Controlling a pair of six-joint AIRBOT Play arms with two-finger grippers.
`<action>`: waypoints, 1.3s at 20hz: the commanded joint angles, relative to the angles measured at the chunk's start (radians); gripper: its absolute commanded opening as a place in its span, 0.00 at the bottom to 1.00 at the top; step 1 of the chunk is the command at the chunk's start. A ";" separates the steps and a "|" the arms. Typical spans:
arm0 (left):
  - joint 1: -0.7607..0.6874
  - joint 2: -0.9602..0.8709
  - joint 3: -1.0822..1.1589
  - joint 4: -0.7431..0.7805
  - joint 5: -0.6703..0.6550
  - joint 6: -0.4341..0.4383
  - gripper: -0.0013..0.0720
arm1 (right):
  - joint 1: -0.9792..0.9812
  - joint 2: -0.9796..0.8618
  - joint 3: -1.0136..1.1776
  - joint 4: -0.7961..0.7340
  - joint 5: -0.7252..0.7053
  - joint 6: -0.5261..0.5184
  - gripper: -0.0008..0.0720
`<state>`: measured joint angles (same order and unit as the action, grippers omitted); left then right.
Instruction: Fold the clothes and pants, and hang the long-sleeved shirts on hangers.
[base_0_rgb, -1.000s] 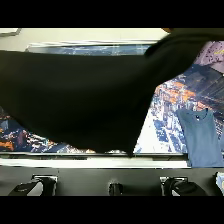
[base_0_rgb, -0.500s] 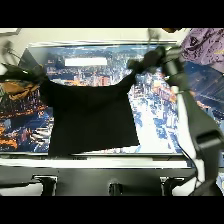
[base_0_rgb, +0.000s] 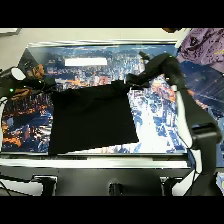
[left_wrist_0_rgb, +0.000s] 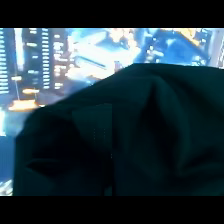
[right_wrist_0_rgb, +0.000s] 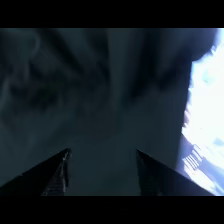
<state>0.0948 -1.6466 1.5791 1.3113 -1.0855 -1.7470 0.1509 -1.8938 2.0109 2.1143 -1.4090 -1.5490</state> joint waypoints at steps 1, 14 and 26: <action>0.049 0.043 0.000 0.001 -0.071 0.000 0.05 | -0.162 0.105 -0.063 0.060 -0.217 -0.132 0.66; 0.080 0.061 0.000 0.001 -0.112 0.000 0.05 | -0.174 0.438 -1.219 0.178 0.188 -0.307 0.68; 0.080 0.060 0.000 0.001 -0.113 0.000 0.05 | -0.117 0.439 -1.120 0.221 0.259 -0.319 0.05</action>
<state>0.1741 -1.5864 1.5791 1.3121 -1.1980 -1.7473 0.0536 -1.4654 0.8207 2.3501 -1.1454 -1.8771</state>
